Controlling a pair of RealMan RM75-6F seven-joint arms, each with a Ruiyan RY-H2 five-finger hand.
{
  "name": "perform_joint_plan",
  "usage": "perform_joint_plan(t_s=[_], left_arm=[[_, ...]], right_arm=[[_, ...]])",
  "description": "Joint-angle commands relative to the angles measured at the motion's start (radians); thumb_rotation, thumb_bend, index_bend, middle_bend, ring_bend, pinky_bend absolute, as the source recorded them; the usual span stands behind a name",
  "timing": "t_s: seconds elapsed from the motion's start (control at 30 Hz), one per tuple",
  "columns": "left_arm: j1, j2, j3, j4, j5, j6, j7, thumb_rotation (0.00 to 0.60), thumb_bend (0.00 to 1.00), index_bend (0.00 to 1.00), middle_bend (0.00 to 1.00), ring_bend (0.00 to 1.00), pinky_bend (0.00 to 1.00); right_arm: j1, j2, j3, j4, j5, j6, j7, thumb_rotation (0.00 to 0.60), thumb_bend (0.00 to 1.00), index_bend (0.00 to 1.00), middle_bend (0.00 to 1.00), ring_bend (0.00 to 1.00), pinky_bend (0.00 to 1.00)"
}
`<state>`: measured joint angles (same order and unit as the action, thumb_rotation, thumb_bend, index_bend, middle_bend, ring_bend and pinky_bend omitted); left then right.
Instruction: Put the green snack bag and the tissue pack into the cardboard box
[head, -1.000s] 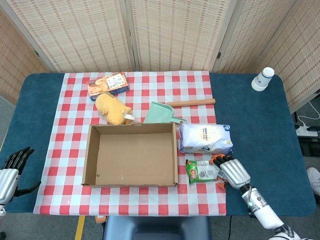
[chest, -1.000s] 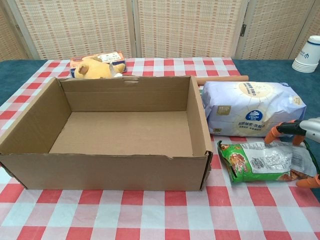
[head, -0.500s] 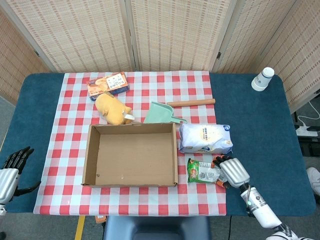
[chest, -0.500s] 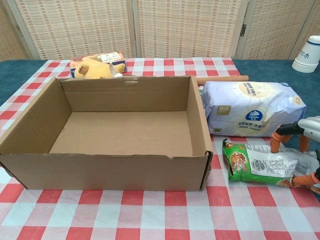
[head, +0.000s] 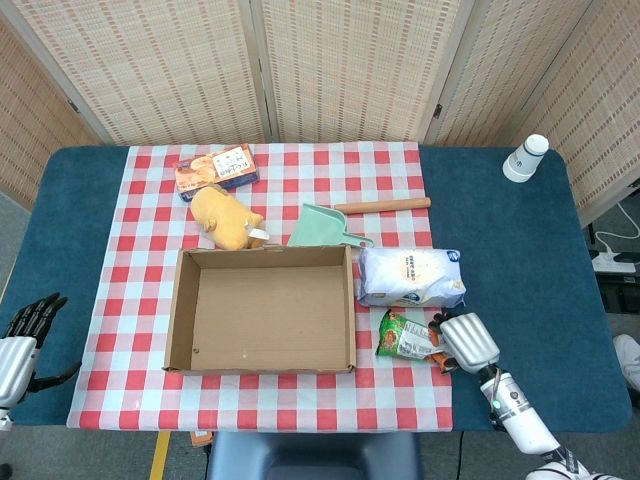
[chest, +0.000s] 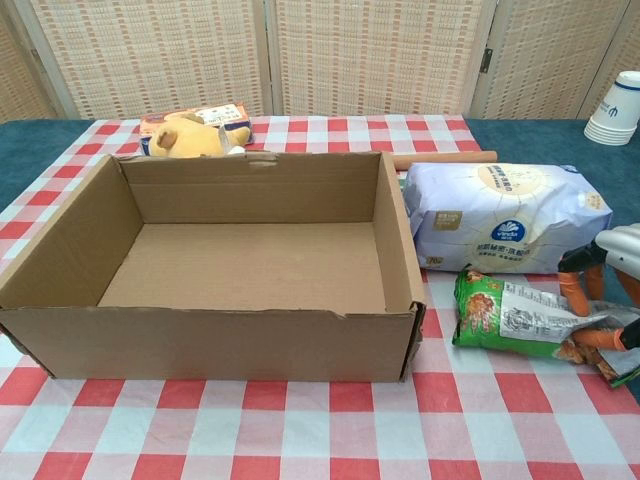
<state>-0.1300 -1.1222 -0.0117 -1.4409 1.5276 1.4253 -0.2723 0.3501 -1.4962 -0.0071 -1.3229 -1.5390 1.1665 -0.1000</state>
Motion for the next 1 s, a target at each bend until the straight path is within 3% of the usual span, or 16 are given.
perform_joint_plan(t_s=[0.03,0.63,1.0], left_arm=[[0.000,0.000,0.000,0.000,0.000,0.000,0.001,0.600,0.20,0.00,0.00,0.00,0.08],[0.002,0.001,0.001,-0.009,0.006,0.009,0.012,0.600,0.20,0.00,0.00,0.00,0.08],[0.003,0.003,0.003,-0.013,0.012,0.015,0.012,0.600,0.20,0.00,0.00,0.00,0.08]], right_arm=[[-0.004,-0.003,0.001,0.007,-0.007,0.016,0.006,0.600,0.27,0.72,0.53,0.55,0.74],[-0.029,0.041,-0.022,-0.054,-0.088,0.129,0.032,0.600,0.36,0.84,0.62,0.64,0.84],[-0.051,0.147,-0.034,-0.255,-0.206,0.248,-0.082,0.600,0.37,0.85,0.62,0.65,0.85]])
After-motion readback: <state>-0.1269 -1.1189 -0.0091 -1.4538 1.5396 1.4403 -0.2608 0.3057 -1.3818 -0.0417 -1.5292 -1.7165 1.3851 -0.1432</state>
